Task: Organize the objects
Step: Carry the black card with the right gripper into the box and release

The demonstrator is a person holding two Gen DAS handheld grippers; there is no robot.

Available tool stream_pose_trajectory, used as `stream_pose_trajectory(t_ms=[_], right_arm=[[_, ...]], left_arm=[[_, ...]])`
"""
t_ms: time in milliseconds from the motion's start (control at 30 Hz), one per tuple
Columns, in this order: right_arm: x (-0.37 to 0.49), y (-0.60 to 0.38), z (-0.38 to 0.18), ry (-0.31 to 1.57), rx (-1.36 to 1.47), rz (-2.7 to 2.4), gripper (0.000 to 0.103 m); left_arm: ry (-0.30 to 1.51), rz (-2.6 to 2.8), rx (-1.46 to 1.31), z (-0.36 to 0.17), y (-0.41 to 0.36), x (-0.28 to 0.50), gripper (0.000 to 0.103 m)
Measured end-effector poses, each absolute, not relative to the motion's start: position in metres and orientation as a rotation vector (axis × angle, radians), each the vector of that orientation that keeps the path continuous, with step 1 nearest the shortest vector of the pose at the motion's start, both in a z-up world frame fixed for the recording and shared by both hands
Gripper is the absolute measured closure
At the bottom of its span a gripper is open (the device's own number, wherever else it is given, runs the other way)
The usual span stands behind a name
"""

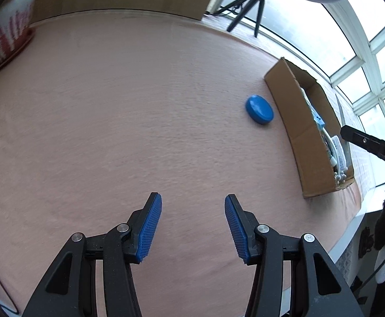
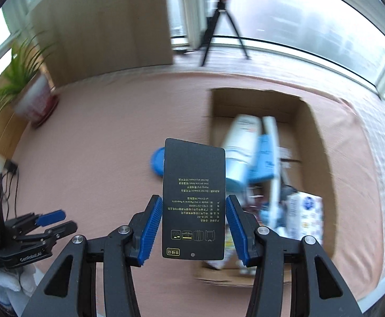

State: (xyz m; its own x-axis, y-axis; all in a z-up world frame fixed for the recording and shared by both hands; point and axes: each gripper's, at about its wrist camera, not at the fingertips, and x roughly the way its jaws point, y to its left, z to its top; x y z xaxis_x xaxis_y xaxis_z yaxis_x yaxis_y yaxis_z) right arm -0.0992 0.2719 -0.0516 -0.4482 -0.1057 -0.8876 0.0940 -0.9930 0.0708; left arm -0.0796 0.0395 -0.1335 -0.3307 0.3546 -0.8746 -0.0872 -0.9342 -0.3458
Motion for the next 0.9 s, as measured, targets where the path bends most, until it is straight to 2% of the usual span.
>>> stream_pose_trajectory(t_ms=[467,567,633,833,900], right_arm=[[-0.103,0.310,-0.065,-0.081,1.639,-2.617,0.057],[-0.103,0.310,-0.065,-0.084,1.642,-2.617,0.053],[-0.103,0.312,-0.064,-0.107,1.637,-2.615,0.049],[-0.093,0.321,-0.053,-0.198,1.600,-2.646,0.049],[-0.088,0.324,-0.049,-0.232,1.585,-2.658,0.049]], left_arm=[[-0.300,2.313,-1.606,-0.126,0.061,-0.084,0.050],[-0.282,2.304,-1.605,-0.127,0.064,-0.084,0.049],[-0.255,2.297,-1.607,-0.128,0.068,-0.086,0.049],[-0.118,2.297,-1.548,-0.119,0.095,-0.109,0.049],[-0.049,2.297,-1.511,-0.115,0.109,-0.122,0.045]])
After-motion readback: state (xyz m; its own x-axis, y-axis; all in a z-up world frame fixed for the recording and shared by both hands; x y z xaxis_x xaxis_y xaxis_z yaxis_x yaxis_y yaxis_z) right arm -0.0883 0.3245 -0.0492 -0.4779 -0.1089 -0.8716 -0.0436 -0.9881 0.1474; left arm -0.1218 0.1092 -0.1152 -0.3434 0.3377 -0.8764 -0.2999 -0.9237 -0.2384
